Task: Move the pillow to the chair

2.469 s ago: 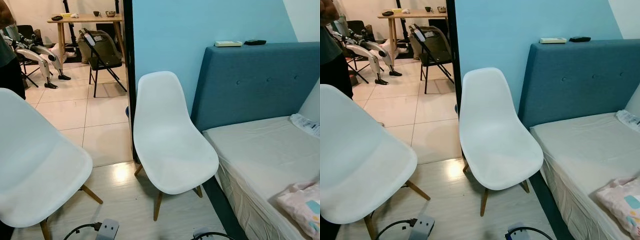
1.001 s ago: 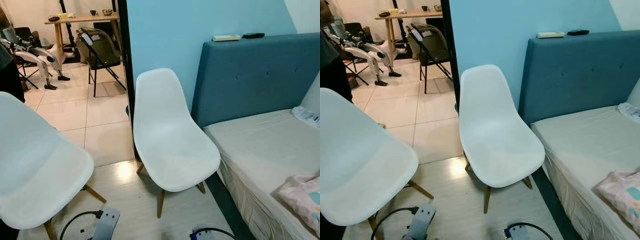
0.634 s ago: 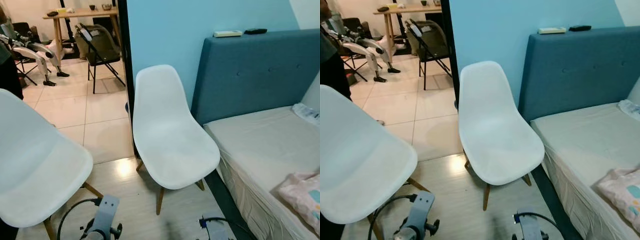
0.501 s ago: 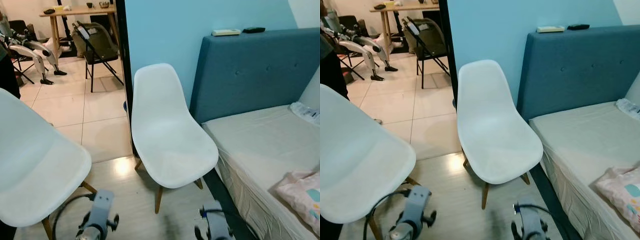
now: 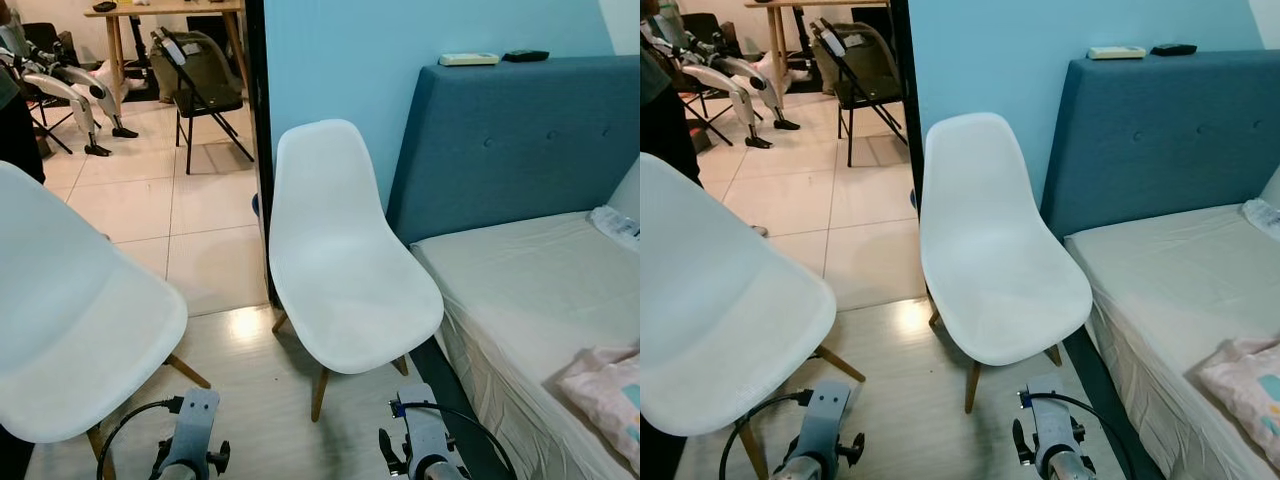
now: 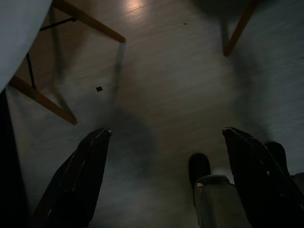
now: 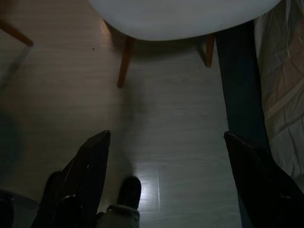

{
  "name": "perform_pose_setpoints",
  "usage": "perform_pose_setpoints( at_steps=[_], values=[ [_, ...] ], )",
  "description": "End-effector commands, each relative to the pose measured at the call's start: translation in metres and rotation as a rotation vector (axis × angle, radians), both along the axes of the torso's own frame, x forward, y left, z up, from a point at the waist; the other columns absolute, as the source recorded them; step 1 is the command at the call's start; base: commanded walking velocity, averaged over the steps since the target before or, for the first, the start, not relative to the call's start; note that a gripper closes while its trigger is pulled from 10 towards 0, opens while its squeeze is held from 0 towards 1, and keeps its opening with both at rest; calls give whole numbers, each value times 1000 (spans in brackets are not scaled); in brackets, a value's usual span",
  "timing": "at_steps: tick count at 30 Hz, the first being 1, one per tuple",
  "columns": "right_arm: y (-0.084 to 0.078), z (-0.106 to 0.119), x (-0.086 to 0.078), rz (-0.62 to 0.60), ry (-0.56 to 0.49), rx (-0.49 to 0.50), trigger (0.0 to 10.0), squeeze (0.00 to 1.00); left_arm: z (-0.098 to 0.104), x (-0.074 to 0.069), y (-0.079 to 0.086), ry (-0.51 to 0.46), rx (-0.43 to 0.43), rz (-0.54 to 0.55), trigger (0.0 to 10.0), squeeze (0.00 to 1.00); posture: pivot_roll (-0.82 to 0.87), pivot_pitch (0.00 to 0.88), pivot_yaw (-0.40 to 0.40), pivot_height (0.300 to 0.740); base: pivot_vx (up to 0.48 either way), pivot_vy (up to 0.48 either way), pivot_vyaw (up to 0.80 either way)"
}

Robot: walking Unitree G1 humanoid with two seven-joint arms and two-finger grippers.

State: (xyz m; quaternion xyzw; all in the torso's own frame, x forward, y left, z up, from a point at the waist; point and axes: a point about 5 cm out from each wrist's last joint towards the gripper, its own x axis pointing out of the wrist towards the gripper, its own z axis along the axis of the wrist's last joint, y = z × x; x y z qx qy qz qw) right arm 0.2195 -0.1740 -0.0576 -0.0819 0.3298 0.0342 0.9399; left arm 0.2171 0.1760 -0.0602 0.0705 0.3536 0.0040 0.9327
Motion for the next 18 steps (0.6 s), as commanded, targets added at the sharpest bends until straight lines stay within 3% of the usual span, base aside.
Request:
perform_pose_setpoints(
  at_steps=[1, 8, 18],
  values=[
    [-1, -4, -5, 14, 35, -7, 10000, 0, -3, -4, 0, 27, 6, -9, 10000, 0, 22, 70, -57, 740, 0, 0, 0],
    [-7, -4, -6, 21, 44, -22, 10000, 0, -4, -4, -4, 40, 2, -16, 10000, 0, 11, 64, -66, 740, 0, 0, 0],
    [-26, 0, -3, 52, 48, -69, 10000, 0, 4, 9, -18, -17, -12, -32, 10000, 0, 0, 53, -104, 740, 0, 0, 0]
  ],
)
